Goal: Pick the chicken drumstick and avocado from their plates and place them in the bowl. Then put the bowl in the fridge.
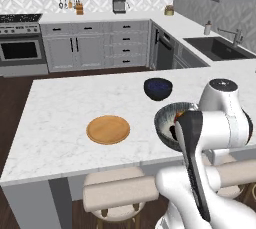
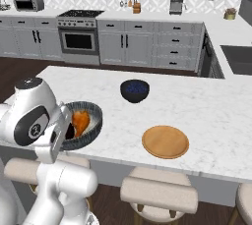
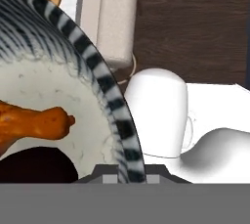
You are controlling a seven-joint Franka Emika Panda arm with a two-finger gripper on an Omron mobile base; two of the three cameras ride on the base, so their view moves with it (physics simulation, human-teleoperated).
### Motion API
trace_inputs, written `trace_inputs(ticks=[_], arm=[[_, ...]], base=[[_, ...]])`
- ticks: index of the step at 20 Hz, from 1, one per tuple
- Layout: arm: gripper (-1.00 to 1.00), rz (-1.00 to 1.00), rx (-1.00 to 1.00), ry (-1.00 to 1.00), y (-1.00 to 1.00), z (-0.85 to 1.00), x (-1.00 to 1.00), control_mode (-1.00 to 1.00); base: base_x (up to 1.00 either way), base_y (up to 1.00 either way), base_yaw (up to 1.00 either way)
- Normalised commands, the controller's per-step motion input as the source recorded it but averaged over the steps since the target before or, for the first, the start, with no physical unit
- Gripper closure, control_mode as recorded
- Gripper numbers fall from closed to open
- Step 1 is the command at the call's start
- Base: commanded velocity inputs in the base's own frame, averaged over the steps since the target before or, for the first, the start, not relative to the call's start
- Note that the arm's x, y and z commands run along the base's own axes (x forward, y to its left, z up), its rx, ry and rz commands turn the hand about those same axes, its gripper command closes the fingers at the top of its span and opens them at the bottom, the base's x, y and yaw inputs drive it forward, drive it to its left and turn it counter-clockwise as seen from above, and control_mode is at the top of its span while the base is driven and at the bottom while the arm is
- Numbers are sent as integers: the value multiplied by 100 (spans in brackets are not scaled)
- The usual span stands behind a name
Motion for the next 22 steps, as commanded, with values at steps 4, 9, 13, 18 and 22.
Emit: trace_inputs(ticks=[4, 9, 13, 18, 22], arm=[[100, 0, 6, -12, -2, -16, -39, -100], [100, -2, 0, -8, -5, -22, -60, -100], [100, 0, 0, 0, 0, 0, -4, -100], [100, 0, 0, 0, 0, 0, 0, 100], [100, 0, 0, 0, 0, 0, 0, 100]], base=[[0, 0, 0], [0, 0, 0], [0, 0, 0], [-26, 0, 0], [-88, 3, 7]])
